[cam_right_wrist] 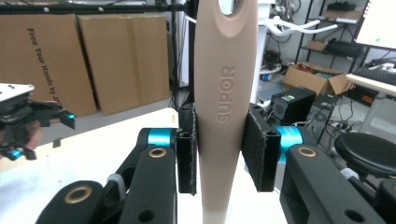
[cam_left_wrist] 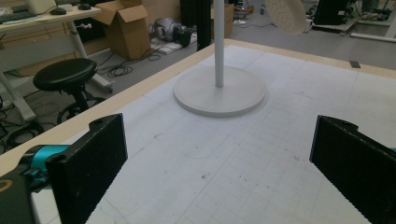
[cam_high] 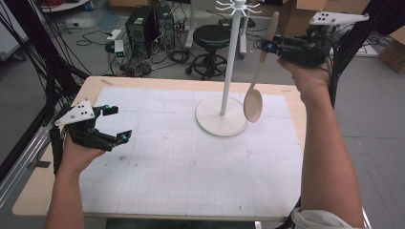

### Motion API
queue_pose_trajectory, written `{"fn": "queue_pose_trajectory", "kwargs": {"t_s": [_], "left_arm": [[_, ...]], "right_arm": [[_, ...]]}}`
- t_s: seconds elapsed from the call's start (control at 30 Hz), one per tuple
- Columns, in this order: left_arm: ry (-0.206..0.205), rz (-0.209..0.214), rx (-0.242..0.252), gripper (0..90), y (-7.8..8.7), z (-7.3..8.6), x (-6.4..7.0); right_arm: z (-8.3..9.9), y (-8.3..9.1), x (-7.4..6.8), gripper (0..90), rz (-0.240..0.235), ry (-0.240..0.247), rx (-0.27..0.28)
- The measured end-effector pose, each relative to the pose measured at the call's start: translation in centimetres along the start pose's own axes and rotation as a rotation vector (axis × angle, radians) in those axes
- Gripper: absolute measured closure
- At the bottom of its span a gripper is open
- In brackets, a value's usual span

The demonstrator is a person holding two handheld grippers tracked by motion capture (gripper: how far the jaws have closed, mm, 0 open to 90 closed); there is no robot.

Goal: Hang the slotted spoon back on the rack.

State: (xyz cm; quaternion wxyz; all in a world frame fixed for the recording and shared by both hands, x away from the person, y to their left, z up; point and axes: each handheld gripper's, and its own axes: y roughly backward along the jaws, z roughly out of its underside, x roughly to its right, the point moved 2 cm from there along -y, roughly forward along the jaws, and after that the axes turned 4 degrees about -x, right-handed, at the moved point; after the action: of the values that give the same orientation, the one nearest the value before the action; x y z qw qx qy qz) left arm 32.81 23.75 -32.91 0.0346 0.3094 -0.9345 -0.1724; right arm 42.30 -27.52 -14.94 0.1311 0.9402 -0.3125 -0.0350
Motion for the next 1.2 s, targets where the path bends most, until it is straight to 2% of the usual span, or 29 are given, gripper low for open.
{"fn": "queue_pose_trajectory", "kwargs": {"t_s": [0.13,0.4,0.63,0.93,1.2], "left_arm": [[-0.001,-0.001,0.001,4.6,0.1,-0.1,0.1],[0.004,0.001,0.005,4.5,0.2,0.0,0.0],[0.005,0.001,0.003,4.6,0.1,0.1,-0.1],[0.007,-0.001,-0.004,4.6,0.0,0.2,-0.2],[0.009,-0.003,-0.001,4.6,0.1,0.2,-0.2]], "right_arm": [[-0.3,-0.9,1.0,68.8,0.013,-0.011,-0.025],[-0.6,-2.1,2.6,68.9,0.021,-0.035,-0.039],[-0.3,-3.2,3.5,68.9,0.017,-0.053,-0.06],[-0.7,-4.1,3.9,68.9,0.005,-0.062,-0.059],[-0.8,-4.8,3.6,68.9,-0.006,-0.057,-0.086]]}}
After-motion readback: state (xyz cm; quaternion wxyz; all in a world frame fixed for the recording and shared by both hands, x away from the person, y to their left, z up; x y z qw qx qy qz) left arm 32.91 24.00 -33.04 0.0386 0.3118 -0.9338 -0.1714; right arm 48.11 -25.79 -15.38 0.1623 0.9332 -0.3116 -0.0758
